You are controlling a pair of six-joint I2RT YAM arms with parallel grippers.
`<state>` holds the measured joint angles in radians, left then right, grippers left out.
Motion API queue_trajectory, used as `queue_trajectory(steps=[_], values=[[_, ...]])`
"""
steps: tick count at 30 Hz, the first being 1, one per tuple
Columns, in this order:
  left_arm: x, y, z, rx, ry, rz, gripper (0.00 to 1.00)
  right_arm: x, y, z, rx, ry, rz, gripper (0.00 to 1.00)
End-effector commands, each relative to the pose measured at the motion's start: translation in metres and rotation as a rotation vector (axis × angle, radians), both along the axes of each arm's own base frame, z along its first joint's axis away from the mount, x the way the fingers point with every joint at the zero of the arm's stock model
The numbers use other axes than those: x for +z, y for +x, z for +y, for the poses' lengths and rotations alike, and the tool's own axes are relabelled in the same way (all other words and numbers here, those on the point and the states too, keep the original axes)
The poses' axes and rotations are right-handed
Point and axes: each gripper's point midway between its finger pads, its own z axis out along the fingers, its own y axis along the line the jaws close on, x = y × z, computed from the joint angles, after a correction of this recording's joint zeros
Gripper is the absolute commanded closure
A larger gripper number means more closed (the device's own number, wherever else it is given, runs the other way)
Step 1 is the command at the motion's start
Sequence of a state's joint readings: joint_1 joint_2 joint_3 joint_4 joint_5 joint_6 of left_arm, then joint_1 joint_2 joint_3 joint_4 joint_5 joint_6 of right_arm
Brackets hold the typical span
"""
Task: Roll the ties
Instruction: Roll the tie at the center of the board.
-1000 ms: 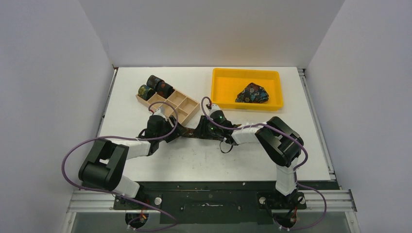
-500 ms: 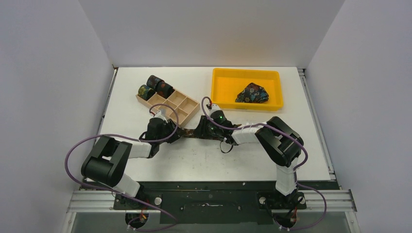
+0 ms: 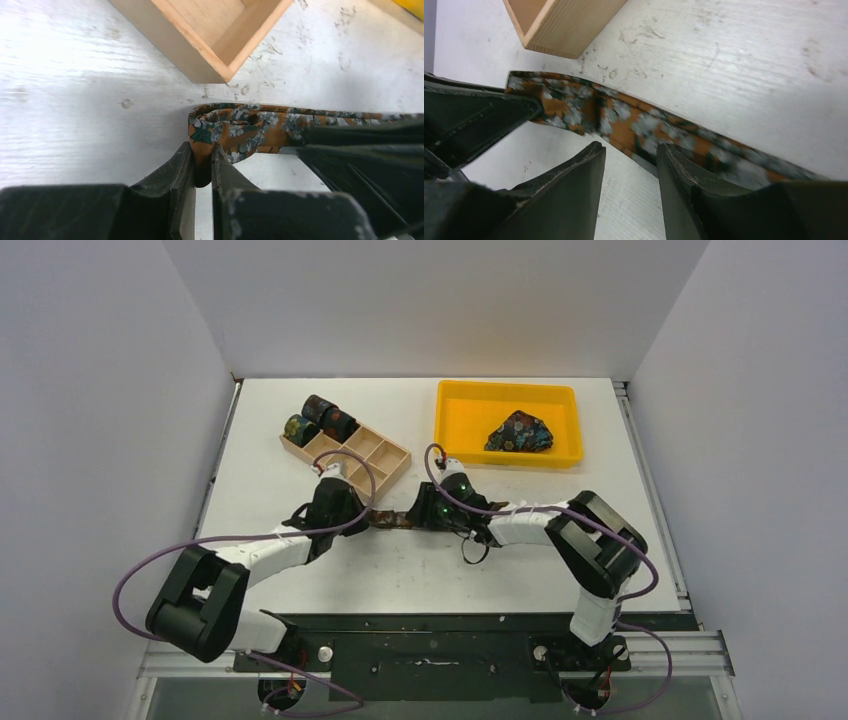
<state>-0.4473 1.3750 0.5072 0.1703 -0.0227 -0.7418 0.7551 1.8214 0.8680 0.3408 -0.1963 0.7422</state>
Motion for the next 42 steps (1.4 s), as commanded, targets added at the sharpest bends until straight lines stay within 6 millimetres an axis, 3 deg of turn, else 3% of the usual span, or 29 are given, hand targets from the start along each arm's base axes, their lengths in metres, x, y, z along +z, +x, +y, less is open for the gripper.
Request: queue_trajectory(steps=[1,12,19,27,37,42], values=[[0.009,-0.005,0.036,0.059,0.260,0.041,1.00,0.024,0.000,-0.024,-0.096,-0.034,-0.084,0.57],[0.031,-0.020,0.075,0.188,0.582,0.129,1.00,0.026,-0.026,-0.076,-0.197,-0.106,-0.132,0.59],[0.050,-0.020,0.074,0.172,0.850,0.101,1.00,0.027,-0.039,-0.106,-0.231,-0.151,-0.160,0.58],[0.051,-0.015,0.048,0.145,1.131,0.086,1.00,0.033,-0.051,-0.141,-0.285,-0.196,-0.189,0.55],[0.036,-0.008,0.006,0.088,1.219,0.073,1.00,0.028,-0.063,-0.161,-0.309,-0.214,-0.181,0.54],[0.025,-0.004,-0.015,0.055,1.146,0.080,0.85,0.023,-0.068,-0.165,-0.309,-0.216,-0.170,0.54]])
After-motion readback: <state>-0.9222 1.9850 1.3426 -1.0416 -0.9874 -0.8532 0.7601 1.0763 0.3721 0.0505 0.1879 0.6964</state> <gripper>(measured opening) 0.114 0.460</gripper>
